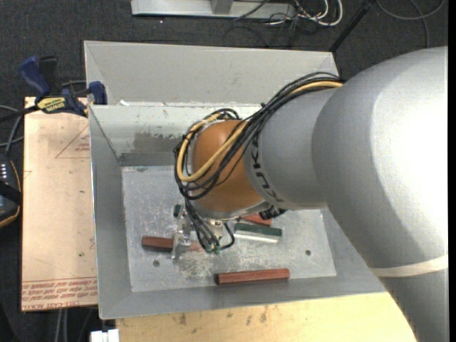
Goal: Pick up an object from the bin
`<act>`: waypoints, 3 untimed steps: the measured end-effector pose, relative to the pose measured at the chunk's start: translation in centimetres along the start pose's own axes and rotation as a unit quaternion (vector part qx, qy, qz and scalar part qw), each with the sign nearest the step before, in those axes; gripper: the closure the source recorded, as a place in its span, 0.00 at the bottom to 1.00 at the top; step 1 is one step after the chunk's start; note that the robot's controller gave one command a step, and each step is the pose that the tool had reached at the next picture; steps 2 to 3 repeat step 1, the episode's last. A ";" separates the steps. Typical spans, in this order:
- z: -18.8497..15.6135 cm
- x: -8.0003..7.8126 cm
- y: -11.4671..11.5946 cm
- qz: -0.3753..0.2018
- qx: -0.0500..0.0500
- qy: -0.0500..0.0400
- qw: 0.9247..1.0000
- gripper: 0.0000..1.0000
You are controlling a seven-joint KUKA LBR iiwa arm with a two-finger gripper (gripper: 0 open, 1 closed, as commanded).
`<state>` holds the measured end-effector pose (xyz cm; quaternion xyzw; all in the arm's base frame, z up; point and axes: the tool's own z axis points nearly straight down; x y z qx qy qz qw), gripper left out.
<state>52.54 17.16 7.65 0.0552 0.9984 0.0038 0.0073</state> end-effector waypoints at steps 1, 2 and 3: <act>-17.9 0.4 -0.3 0.014 0.002 0.002 1.000 1.00; -17.9 0.4 -0.3 0.014 0.002 0.002 1.000 1.00; -17.9 0.4 -0.3 0.014 0.002 0.002 1.000 1.00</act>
Offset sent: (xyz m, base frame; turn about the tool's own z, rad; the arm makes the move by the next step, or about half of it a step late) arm 0.0000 0.0000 0.0000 0.0000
